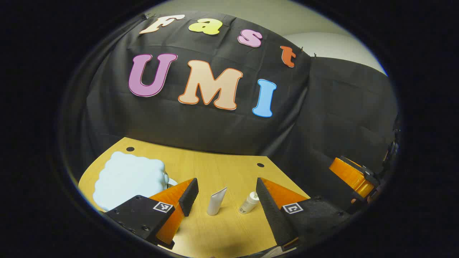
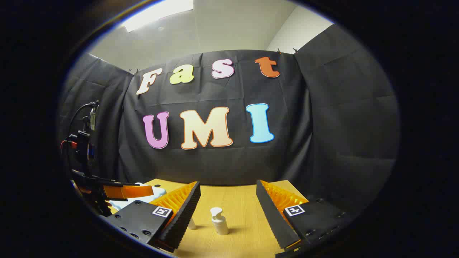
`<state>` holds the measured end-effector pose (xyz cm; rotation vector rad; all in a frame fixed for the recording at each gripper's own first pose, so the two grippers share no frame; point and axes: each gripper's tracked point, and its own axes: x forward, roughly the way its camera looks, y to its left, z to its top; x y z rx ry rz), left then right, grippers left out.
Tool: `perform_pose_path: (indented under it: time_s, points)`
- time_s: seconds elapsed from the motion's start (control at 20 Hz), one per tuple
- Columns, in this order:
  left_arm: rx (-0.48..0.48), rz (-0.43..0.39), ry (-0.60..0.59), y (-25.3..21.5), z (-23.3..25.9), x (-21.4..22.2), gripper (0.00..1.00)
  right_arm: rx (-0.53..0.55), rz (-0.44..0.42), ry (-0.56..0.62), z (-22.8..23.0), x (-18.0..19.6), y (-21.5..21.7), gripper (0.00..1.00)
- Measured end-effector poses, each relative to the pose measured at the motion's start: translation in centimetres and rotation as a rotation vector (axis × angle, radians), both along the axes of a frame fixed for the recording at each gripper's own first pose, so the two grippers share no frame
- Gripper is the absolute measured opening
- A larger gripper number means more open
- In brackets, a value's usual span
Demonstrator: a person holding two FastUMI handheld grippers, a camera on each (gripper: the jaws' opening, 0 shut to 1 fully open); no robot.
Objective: First open the suitcase, pack the skin care products into it, and then close the suitcase.
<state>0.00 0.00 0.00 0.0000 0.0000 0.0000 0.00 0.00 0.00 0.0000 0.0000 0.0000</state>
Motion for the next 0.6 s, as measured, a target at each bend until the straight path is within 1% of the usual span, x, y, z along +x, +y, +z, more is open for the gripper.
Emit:
perform_pose_path:
  time_s: [0.05, 0.1, 0.15, 0.2, 0.3, 0.4, 0.45, 0.6]
  points:
    - [-0.003, 0.007, -0.002, 0.2, 0.1, 0.0, 0.95, -0.003, 0.002, 0.004, -0.1, 0.0, 0.0, 0.98]
    - [-0.007, 0.017, -0.005, 0.6, 0.3, 0.1, 0.95, -0.003, 0.002, 0.009, -0.4, 0.1, 0.0, 1.00]
    - [-0.008, 0.027, -0.006, 1.2, 0.4, 0.1, 0.95, -0.003, 0.005, 0.016, -0.6, 0.1, 0.1, 1.00]
    - [-0.004, 0.039, -0.009, 1.8, 0.6, 0.3, 0.95, -0.003, 0.009, 0.021, -0.8, 0.0, 0.3, 0.98]
    - [0.009, 0.068, 0.002, 3.3, 0.9, 0.9, 0.95, -0.005, 0.014, 0.027, -1.0, 0.2, 0.2, 0.98]
    - [0.012, 0.085, 0.035, 4.8, 0.6, 1.7, 0.95, -0.004, 0.021, 0.037, -1.3, 0.3, 0.4, 0.98]
    - [0.009, 0.093, 0.061, 5.5, 0.2, 2.2, 0.95, -0.002, 0.025, 0.044, -1.7, 0.4, 0.4, 1.00]
    - [-0.023, 0.109, 0.136, 7.4, -1.2, 4.1, 0.95, 0.000, 0.032, 0.068, -2.5, 0.4, 0.6, 0.98]
